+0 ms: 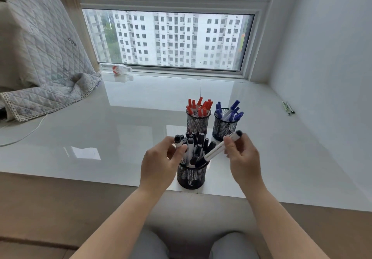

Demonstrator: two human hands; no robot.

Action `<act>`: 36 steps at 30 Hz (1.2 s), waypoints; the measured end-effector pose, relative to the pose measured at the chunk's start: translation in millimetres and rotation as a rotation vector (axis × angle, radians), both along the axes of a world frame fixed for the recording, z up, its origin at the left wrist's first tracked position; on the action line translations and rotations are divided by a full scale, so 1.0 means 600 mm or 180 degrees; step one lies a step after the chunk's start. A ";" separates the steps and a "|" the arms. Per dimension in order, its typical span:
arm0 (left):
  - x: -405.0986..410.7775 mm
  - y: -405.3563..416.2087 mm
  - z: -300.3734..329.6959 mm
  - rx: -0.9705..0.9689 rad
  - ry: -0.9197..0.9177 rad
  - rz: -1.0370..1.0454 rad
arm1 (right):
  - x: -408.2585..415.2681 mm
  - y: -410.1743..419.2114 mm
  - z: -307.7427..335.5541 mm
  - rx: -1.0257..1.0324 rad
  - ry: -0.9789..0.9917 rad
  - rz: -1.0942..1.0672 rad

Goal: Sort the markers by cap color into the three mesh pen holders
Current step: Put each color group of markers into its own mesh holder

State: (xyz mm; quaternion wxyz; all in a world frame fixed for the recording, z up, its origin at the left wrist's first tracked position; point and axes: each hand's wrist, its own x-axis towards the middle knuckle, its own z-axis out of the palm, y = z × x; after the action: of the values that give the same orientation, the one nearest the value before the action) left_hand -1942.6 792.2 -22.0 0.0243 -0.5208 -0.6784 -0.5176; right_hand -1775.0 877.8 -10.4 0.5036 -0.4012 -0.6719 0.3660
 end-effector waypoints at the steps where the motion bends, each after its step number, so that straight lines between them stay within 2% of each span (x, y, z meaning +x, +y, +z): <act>1: -0.001 -0.002 0.006 0.0143 -0.0053 0.0024 | 0.006 0.003 0.005 -0.0096 0.0232 -0.0075; 4: -0.007 -0.009 0.023 0.0555 -0.0355 0.0182 | 0.020 0.014 0.017 -0.0531 0.1086 -0.0309; 6: -0.010 -0.012 0.025 0.0721 -0.0761 0.0314 | 0.027 0.017 0.020 -0.1034 0.1726 -0.0257; 8: -0.012 -0.015 0.023 0.0765 -0.1361 0.0379 | 0.029 0.016 0.020 -0.1523 0.2271 0.0069; 11: -0.014 -0.022 0.016 0.0771 -0.2171 0.0438 | 0.028 0.009 0.013 -0.2029 0.2764 0.0679; 13: -0.016 -0.027 0.011 0.0784 -0.2917 0.0374 | 0.024 0.004 0.009 -0.2212 0.2905 0.1006; 15: -0.015 -0.030 0.007 0.0816 -0.3863 -0.0040 | 0.018 0.000 0.005 -0.2137 0.2788 0.1209; 18: -0.012 -0.033 0.001 0.0788 -0.4679 -0.0676 | 0.007 -0.004 -0.003 -0.1823 0.2078 0.1052; 21: -0.012 -0.034 -0.005 0.0768 -0.4834 -0.0962 | -0.003 -0.005 -0.010 -0.1362 0.1126 0.0581; 30: -0.004 -0.028 -0.015 0.0528 -0.4412 -0.1279 | -0.025 -0.017 -0.029 -0.0526 -0.0374 0.0442; 33: 0.006 -0.025 -0.019 0.0378 -0.4190 -0.1184 | -0.030 -0.018 -0.028 -0.0394 -0.0448 0.0338; 36: 0.011 -0.020 -0.020 0.0358 -0.4013 -0.0972 | -0.033 -0.018 -0.022 -0.0132 -0.0106 0.0174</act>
State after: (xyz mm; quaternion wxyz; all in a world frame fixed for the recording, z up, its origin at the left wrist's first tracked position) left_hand -1936.0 780.0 -34.3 -0.4251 -0.2057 -0.4528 -0.7563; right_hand -1794.6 867.2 -23.8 0.4737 -0.3991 -0.6832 0.3868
